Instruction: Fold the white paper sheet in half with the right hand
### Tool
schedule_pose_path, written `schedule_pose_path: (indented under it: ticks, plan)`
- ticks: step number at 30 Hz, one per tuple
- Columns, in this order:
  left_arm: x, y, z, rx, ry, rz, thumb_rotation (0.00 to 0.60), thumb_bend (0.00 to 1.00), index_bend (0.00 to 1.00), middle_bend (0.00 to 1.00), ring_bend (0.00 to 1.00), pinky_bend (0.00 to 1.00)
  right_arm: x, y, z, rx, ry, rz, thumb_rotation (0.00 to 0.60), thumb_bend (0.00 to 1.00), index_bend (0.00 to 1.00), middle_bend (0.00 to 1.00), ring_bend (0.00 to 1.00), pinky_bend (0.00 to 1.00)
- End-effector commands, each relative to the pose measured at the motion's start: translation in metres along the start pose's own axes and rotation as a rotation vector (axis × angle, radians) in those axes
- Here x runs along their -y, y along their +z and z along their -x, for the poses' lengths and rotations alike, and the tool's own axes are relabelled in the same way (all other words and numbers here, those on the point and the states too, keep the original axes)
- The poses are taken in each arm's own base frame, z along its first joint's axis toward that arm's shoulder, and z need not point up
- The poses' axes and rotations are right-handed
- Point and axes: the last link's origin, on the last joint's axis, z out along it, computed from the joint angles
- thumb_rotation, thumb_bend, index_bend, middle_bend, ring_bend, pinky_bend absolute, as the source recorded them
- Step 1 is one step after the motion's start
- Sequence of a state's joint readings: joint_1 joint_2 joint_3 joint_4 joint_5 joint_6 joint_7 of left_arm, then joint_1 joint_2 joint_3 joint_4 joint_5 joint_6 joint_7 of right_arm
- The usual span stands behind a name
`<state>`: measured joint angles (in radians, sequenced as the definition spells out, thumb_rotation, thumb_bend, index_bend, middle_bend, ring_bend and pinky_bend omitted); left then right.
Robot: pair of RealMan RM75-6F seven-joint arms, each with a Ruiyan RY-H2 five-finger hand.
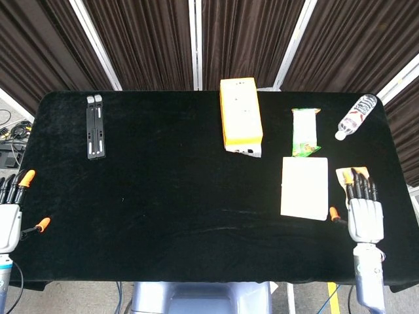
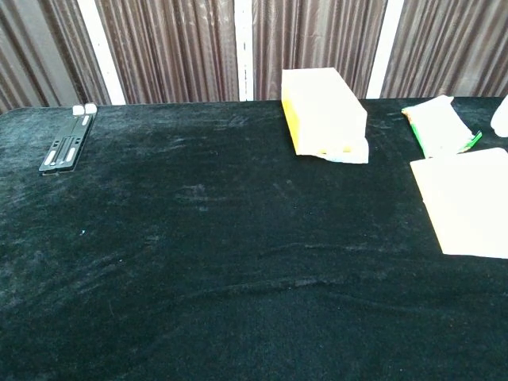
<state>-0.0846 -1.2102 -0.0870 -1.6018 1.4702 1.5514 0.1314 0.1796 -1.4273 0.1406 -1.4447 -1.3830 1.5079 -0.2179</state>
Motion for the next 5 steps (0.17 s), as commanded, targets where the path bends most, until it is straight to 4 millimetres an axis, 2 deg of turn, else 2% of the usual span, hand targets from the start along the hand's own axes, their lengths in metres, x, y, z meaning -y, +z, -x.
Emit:
schedule_pose_path:
  ticks: [1, 5]
  plan:
    - [0.0011, -0.0006, 0.0003, 0.0, 0.002, -0.003, 0.6, 0.12, 0.0, 0.0, 0.0, 0.0, -0.0003, -0.019, -0.0133, 0.025, -0.084, -0.105, 0.6, 0.16, 0.0, 0.0, 0.0, 0.0]
    - [0.001, -0.0011, 0.0008, 0.001, 0.003, 0.001, 0.6, 0.12, 0.0, 0.0, 0.0, 0.0, -0.0074, -0.0257, -0.0176, 0.036, -0.094, -0.111, 0.6, 0.16, 0.0, 0.0, 0.0, 0.0]
